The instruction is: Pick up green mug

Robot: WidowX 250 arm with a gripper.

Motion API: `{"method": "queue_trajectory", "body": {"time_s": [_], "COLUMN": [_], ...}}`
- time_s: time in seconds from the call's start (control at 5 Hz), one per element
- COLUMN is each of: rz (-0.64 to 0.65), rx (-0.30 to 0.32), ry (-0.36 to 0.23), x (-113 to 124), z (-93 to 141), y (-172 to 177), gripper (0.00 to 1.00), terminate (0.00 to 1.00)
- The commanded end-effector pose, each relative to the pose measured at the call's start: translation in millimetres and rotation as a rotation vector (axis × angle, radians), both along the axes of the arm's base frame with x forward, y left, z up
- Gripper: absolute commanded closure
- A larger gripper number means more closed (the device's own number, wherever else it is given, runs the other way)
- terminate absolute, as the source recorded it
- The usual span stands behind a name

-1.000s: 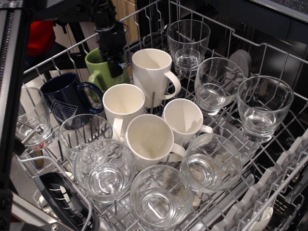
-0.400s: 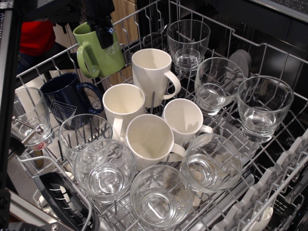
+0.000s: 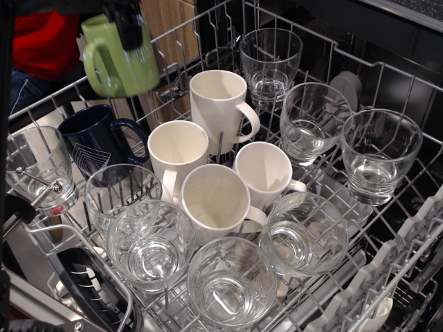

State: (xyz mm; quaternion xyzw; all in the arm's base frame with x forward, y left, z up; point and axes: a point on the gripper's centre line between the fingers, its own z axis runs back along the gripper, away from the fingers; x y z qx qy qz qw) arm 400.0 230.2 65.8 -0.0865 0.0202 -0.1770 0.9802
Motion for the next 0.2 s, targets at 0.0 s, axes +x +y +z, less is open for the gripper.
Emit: {"method": "queue_trajectory", "body": {"time_s": [0.0], "rz": [-0.043], "rx": [0.052], "ry": [-0.158], "x": [-17.0], "z": [91.2], "y": [-13.2], "gripper": [1.00], "terminate": [1.00]}}
